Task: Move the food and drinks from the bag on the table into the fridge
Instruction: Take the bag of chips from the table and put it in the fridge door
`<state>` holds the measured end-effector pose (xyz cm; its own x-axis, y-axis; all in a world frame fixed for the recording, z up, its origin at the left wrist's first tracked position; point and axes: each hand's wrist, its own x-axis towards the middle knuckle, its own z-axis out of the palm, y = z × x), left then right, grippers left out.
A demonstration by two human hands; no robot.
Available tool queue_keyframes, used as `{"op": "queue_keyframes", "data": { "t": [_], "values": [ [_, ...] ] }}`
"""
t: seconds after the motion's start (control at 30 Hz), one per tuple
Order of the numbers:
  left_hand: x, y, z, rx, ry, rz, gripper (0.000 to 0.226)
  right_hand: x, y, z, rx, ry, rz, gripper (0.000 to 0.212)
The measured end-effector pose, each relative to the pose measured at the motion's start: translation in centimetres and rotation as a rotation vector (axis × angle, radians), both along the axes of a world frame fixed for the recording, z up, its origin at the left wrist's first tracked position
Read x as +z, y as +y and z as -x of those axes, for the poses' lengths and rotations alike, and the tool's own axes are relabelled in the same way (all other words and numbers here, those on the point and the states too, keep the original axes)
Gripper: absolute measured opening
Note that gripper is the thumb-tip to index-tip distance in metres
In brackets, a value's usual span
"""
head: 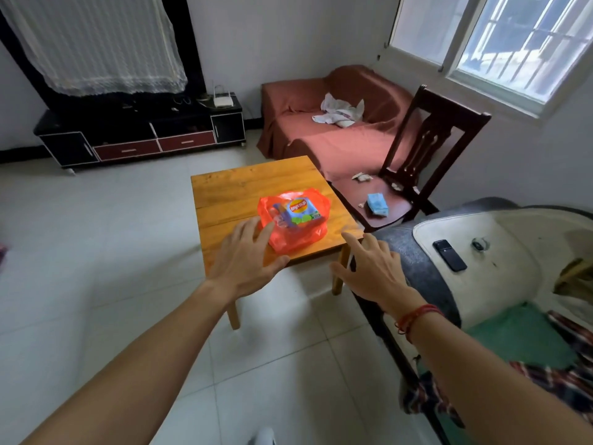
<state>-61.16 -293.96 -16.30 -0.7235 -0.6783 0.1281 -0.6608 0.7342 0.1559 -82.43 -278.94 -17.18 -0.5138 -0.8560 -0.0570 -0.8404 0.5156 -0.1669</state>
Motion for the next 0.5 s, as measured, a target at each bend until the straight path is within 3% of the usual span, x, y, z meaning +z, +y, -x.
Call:
{"op": "queue_keyframes", "data": {
  "t": [0.23, 0.5],
  "values": [
    [-2.5, -7.6, 4.8, 0.016, 0.006, -0.061, 0.079, -2.1, -8.3, 4.6, -0.01, -0.045, -0.006, 0.084],
    [-5.8, -19.2, 11.0, 0.005, 0.009, -0.123, 0.096, -4.7, -19.4, 10.2, -0.024, -0.037, -0.075, 0.084]
  ]
}}
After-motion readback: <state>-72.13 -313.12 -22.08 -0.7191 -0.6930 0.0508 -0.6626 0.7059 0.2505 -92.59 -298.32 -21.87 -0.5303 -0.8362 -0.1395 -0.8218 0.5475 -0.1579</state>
